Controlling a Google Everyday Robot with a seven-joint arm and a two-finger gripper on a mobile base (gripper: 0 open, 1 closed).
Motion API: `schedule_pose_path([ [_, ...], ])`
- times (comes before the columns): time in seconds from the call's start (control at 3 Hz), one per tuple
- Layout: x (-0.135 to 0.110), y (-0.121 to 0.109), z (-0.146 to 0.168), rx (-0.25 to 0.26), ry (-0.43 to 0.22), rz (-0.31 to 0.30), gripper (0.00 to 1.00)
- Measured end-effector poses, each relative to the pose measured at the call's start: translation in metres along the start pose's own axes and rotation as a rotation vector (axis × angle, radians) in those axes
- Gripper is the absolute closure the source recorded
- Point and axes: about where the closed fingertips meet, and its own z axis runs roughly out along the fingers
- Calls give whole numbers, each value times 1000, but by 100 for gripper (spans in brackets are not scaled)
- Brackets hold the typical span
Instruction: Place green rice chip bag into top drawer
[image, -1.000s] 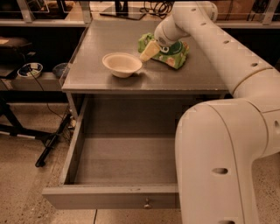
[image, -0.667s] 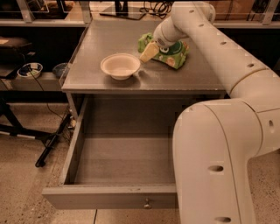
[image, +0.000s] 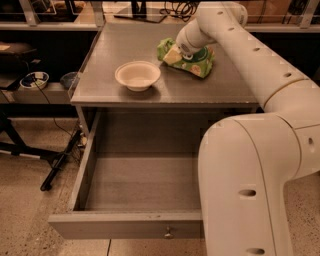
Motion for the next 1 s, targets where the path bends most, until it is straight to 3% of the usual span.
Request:
schedule_pose_path([
  [0.67, 0, 0, 0, 0, 0, 0, 100],
  [1.0, 0, 0, 0, 0, 0, 0, 100],
])
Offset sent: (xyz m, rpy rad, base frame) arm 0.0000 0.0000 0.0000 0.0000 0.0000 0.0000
